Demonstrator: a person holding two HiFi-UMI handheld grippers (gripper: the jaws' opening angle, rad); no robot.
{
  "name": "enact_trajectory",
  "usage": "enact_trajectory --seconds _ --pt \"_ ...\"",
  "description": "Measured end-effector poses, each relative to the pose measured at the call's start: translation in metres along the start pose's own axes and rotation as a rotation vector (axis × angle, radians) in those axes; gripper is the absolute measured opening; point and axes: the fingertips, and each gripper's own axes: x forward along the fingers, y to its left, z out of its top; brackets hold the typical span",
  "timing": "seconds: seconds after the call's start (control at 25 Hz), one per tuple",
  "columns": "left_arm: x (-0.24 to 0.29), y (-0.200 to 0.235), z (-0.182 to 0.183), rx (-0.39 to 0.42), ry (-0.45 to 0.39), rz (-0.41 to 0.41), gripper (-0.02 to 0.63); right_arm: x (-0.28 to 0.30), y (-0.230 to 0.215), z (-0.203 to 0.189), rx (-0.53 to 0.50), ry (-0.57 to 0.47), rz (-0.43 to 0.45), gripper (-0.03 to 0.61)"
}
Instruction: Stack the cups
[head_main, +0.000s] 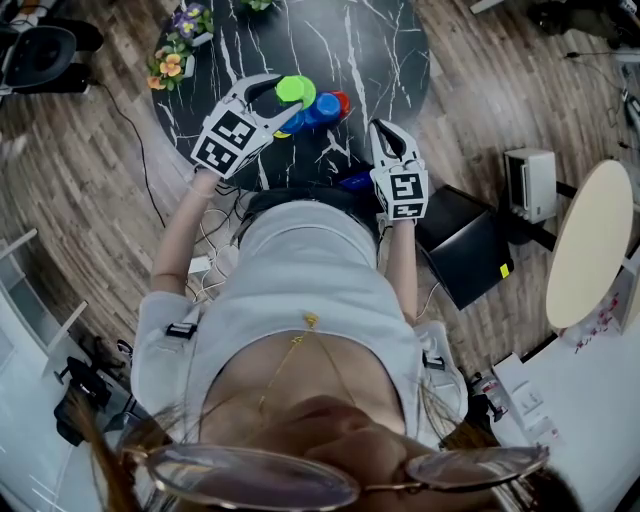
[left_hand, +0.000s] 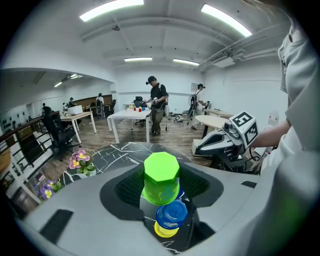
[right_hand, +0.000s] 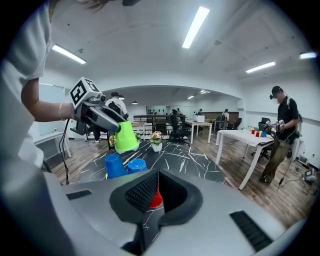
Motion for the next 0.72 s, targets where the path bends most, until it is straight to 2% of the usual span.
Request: enact_trajectory --seconds 0.36,0.72 --pt "0.011 -0.025 -0.009 0.085 0.062 -0.059 0.235 0.001 0.0 -0.002 0.004 0.008 -0.003 0.02" --pt "0.019 -0.037 -0.013 0.114 0.094 -0.09 0.235 0.002 0.0 -0.004 0.006 0.018 0.0 0.02"
